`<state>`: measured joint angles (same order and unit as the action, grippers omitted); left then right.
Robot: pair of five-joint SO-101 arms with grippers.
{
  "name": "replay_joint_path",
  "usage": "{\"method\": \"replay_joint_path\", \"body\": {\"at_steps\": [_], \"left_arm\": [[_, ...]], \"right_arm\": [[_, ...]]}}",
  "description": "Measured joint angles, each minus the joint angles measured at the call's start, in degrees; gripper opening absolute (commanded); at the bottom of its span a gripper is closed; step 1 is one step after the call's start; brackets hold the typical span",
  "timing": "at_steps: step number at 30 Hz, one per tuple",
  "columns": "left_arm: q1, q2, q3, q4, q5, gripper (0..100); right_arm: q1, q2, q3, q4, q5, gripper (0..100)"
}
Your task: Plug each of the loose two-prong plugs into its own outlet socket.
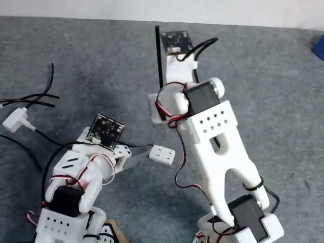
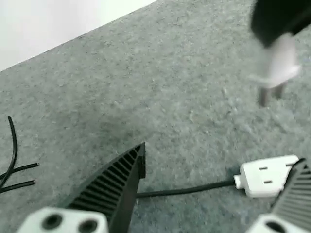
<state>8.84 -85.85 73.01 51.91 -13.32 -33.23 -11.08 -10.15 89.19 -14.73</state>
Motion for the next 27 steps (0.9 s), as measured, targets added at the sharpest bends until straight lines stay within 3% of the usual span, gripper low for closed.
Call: {"method": "replay_joint_path", "body": {"at_steps": [7, 17, 27], "left_arm": [[0.18, 0.0, 1.67, -3.78, 0.35, 42], [-4.75, 0.09, 5.27, -10.64, 0.44, 42], [-5.36, 0.18, 5.54, -11.08, 0.35, 42]], "right_arm": [[-9.14, 0.0, 0.0, 1.76, -1.93, 0.6], [-9.05, -0.44, -0.35, 8.79, 4.57, 0.6], [-7.56, -1.23, 3.43, 8.62, 10.9, 0.6]]}}
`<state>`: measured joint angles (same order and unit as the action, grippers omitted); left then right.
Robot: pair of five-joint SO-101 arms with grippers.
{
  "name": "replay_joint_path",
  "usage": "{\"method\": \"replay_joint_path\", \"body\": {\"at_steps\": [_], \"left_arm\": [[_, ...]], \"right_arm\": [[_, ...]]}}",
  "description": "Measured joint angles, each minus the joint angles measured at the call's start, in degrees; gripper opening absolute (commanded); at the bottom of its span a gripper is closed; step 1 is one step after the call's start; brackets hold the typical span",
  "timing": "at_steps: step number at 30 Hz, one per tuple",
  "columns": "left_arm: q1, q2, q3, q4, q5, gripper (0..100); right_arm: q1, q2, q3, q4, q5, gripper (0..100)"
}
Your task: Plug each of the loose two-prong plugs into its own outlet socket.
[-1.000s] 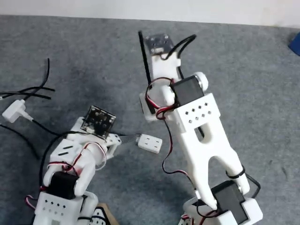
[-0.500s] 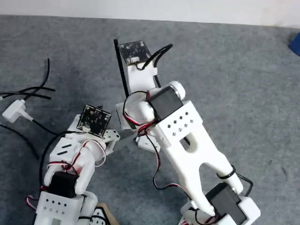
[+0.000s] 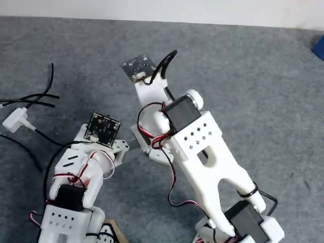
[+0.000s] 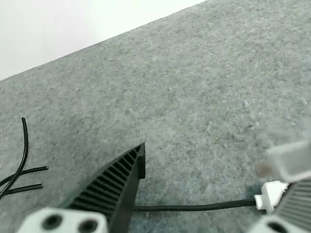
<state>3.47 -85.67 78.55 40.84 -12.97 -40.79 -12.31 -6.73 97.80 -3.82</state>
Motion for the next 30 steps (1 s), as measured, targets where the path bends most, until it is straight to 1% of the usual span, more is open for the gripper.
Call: {"method": "replay_joint_path", "body": {"at_steps": [5, 9, 13, 16, 18, 21, 27, 29, 30], "left_arm": [[-1.58, -0.09, -0.18, 3.25, 0.0, 42], [-5.54, -0.09, -0.18, 4.75, 0.0, 42], [-8.35, -0.09, -0.18, 4.75, 0.0, 42], [-10.02, -0.09, -0.18, 4.75, 0.0, 42], [-10.73, -0.18, 1.05, 4.66, 0.0, 42], [-11.16, -0.18, 4.31, 1.49, 0.0, 42], [-12.92, -0.18, 5.01, -0.18, 0.0, 42], [-14.68, -0.18, 5.01, -0.18, 0.0, 42], [-15.74, -0.18, 5.01, -0.18, 0.0, 42]], "right_arm": [[5.63, 0.62, 5.54, -6.42, 0.79, 0.6], [7.47, 5.71, 6.51, -7.38, 4.75, 0.6], [7.82, 13.54, 4.66, -3.78, 8.62, 0.6], [7.74, 17.93, -1.93, 0.35, 11.08, 0.6], [6.59, 18.81, -6.24, 1.85, 14.68, 0.6], [4.31, 18.9, -7.47, 2.29, 24.26, 0.6], [0.26, 18.99, -3.6, 2.29, 52.92, 0.7], [-0.26, 18.99, -3.08, 2.29, 60.84, 0.7], [-0.26, 18.99, -3.08, 2.29, 63.47, 0.7]]}}
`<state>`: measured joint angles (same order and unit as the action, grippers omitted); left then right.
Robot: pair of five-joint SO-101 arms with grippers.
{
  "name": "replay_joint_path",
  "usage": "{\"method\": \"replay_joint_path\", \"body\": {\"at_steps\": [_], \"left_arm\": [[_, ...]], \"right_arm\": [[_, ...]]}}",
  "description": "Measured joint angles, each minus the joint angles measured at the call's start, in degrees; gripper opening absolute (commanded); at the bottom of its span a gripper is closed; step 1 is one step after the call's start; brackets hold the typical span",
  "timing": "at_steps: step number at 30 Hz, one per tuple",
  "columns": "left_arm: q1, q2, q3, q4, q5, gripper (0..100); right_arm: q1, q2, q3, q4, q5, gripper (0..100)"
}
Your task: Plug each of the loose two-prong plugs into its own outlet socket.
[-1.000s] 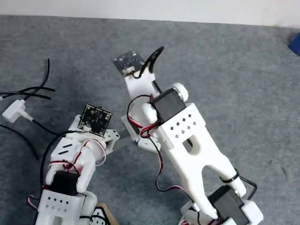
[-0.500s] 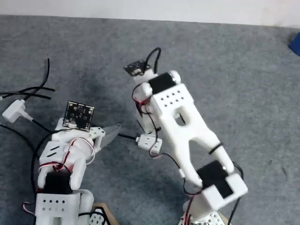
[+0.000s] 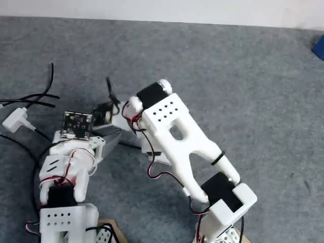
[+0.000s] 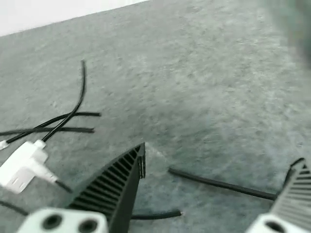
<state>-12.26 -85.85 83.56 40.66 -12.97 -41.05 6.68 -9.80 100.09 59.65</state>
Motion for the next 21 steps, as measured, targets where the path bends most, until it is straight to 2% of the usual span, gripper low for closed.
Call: {"method": "replay_joint_path", "body": {"at_steps": [8, 13, 21], "left_arm": [[-2.02, 0.0, 0.0, 0.0, 0.0, 42], [-2.02, 0.0, 0.0, 0.0, 0.0, 42], [-2.37, 0.0, 0.0, 0.0, 0.0, 42]], "right_arm": [[0.0, 0.0, 2.02, -4.22, 2.81, 0.7], [0.44, 0.0, 6.59, -7.74, -1.23, 0.7], [3.08, 0.0, 9.93, -12.57, -1.41, 0.7]]}}
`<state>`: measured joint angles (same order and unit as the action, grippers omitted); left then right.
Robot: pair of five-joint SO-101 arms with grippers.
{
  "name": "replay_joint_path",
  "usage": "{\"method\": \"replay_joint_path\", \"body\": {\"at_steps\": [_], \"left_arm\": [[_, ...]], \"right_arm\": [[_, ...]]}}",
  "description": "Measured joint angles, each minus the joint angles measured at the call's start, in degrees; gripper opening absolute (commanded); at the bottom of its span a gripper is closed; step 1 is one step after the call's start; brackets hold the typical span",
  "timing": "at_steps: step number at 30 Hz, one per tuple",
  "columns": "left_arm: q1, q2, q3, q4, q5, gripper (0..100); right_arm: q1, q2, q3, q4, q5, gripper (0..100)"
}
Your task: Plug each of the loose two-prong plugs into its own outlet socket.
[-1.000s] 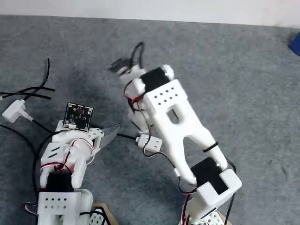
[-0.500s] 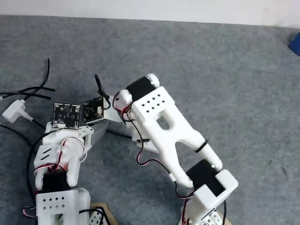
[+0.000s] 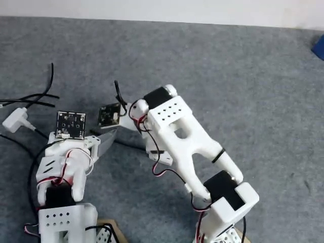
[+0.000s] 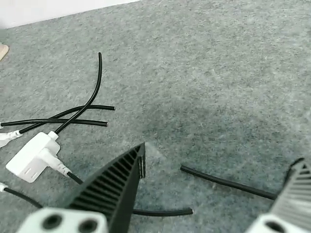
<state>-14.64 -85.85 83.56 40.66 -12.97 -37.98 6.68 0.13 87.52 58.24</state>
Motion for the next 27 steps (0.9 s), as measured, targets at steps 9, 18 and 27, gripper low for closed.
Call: {"method": "replay_joint_path", "body": {"at_steps": [9, 18, 27], "left_arm": [[0.0, 0.0, 0.0, 0.0, 0.0, 42], [0.0, 0.0, 0.0, 0.0, 0.0, 42], [0.0, 0.0, 0.0, 0.0, 0.0, 42]], "right_arm": [[0.18, 0.0, 0.18, -1.76, 0.35, 0.7], [3.16, 0.0, 0.18, -1.76, 2.64, 0.7], [3.34, -0.7, 5.36, -4.92, 6.07, 0.7]]}}
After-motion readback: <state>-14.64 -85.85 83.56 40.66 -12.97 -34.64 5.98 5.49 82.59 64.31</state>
